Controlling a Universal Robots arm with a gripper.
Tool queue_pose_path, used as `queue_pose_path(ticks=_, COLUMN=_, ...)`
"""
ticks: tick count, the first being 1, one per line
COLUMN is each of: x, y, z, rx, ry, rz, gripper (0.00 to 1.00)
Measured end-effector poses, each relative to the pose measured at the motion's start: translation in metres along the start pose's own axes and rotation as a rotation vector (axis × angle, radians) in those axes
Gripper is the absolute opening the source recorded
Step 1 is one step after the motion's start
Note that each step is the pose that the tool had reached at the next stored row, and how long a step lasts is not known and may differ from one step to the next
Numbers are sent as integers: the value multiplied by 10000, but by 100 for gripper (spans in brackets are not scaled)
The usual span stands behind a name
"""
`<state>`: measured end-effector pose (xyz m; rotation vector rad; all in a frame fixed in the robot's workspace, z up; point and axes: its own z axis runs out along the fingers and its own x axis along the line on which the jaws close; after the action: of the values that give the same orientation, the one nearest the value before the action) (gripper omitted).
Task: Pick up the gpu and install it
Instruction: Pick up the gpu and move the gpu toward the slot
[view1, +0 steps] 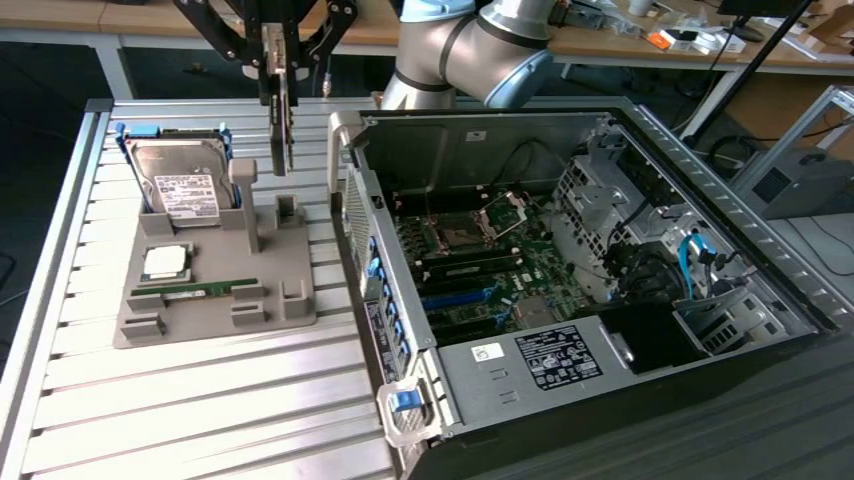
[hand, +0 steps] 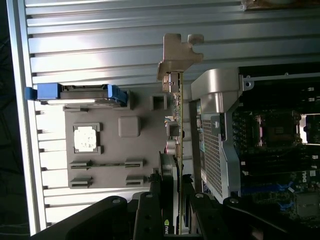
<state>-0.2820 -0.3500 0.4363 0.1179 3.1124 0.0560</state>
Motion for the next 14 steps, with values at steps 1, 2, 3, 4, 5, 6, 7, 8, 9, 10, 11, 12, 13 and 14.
queue_pose_path(ticks=1, x=0, y=0, z=-2, rx=0, ry=0, rz=0, gripper=27)
queue_pose_path(ticks=2, x=0, y=0, z=-4, rx=-1, ry=0, rz=0, gripper=27)
queue_pose_path(ticks=3, x=0, y=0, z=-5, rx=-1, ry=0, rz=0, gripper=27)
queue_pose_path(ticks=4, x=0, y=0, z=-7, rx=-1, ry=1, rz=0, gripper=27)
queue_pose_path(ticks=5, x=0, y=0, z=-10, rx=-1, ry=0, rz=0, gripper=27)
queue_pose_path(ticks=6, x=0, y=0, z=-12, rx=-1, ry=0, rz=0, gripper=27)
queue_pose_path(ticks=7, x=0, y=1, z=-14, rx=-1, ry=0, rz=0, gripper=27)
queue_pose_path(ticks=8, x=0, y=1, z=-16, rx=-2, ry=0, rz=0, gripper=27)
queue_pose_path(ticks=9, x=0, y=1, z=-18, rx=-3, ry=0, rz=1, gripper=27)
queue_pose_path(ticks=10, x=-1, y=1, z=-24, rx=-3, ry=0, rz=0, gripper=27)
queue_pose_path(ticks=11, x=-1, y=1, z=-30, rx=-5, ry=0, rz=0, gripper=27)
queue_pose_path(ticks=12, x=-1, y=1, z=-32, rx=-5, ry=0, rz=0, gripper=27)
queue_pose_path(ticks=13, x=-1, y=1, z=-33, rx=-5, ry=0, rz=0, gripper=27)
queue_pose_path(ticks=14, x=-1, y=1, z=-35, rx=-5, ry=0, rz=0, gripper=27)
